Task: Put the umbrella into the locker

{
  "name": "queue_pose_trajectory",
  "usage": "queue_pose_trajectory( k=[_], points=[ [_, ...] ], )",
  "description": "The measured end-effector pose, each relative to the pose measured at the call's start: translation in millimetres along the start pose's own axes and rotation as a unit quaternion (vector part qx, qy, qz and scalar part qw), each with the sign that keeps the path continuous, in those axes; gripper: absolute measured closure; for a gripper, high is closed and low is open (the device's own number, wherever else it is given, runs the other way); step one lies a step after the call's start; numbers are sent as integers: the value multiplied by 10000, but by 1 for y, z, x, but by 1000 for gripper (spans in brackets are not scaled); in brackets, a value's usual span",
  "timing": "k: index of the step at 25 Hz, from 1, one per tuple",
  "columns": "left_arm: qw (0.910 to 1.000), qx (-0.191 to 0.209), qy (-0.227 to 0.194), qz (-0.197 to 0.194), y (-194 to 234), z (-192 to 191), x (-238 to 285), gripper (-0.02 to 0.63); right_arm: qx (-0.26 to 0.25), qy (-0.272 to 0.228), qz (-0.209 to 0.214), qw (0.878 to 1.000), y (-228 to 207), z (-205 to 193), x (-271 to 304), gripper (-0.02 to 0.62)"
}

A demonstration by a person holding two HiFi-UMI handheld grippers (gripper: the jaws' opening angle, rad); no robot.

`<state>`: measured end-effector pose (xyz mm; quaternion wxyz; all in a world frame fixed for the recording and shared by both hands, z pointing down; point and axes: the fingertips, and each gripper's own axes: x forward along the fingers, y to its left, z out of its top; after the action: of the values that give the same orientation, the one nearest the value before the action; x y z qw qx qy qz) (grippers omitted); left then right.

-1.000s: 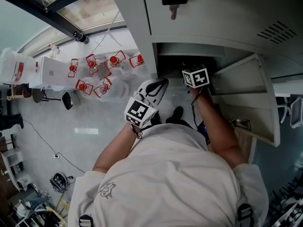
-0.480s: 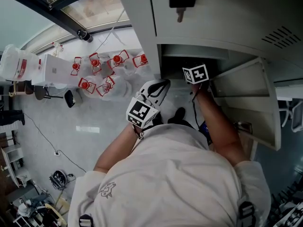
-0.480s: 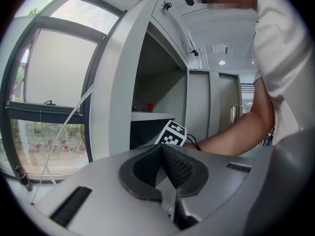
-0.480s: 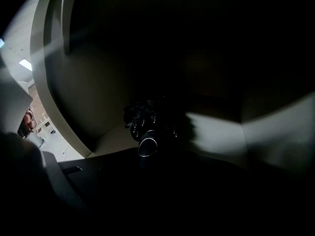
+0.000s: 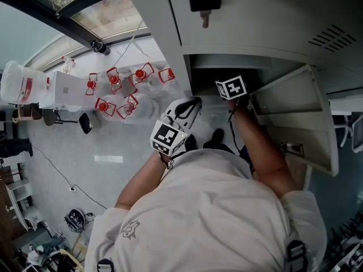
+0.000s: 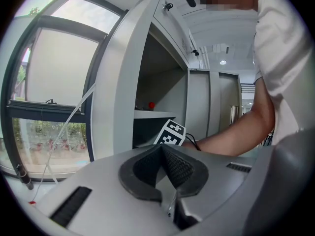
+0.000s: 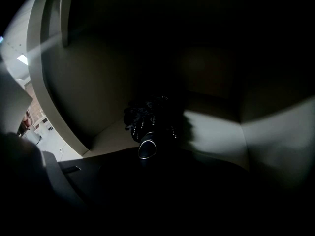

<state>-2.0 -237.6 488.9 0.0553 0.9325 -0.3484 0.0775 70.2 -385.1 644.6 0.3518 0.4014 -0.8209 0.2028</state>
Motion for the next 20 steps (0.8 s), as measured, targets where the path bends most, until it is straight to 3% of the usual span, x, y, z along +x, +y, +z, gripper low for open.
queue_pose_trajectory(
  k=[7,20],
  points=[
    [10000,31,-43,0,0,3,-7,595,23,-75,-99,9999,4,-1,-2,364],
    [9998,-122,-186,9,12,7,-27,595,269,-441,-443,9977,6,-12,-44,356]
  ],
)
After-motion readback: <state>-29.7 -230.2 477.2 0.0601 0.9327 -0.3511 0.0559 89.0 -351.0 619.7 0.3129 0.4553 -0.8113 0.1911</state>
